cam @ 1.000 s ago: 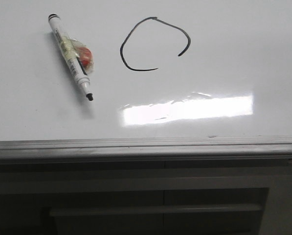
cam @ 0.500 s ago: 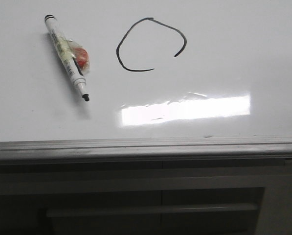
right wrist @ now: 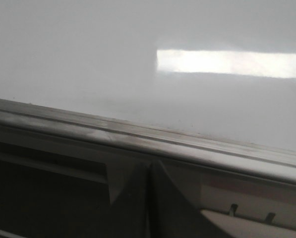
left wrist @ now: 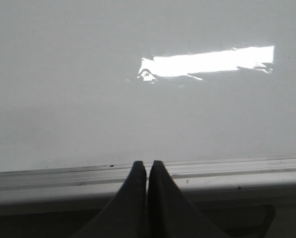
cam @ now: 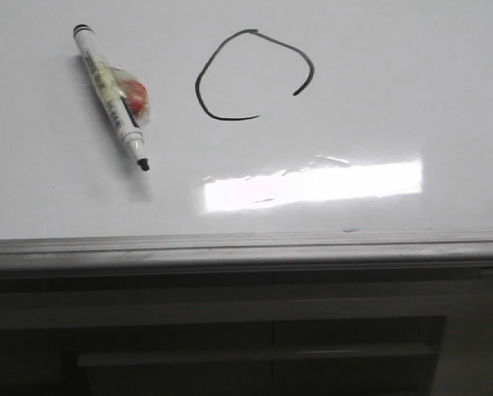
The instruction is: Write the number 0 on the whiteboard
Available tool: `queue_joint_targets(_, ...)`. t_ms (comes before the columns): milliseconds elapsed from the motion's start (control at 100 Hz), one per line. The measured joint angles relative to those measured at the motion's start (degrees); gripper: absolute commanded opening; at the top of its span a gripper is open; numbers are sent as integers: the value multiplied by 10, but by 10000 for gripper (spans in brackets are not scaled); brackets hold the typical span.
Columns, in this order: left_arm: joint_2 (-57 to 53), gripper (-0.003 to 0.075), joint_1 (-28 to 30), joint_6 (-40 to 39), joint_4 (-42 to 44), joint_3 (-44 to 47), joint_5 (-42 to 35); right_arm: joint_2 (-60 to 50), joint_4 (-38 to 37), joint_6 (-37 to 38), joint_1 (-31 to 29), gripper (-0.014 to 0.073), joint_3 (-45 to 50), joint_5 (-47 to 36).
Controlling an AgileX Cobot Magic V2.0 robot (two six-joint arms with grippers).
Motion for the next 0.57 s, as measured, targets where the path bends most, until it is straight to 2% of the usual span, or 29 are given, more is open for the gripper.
queue_joint_targets(570,0,-20,0,0,0,0,0,-5,-6,-10,0,-69,0,1)
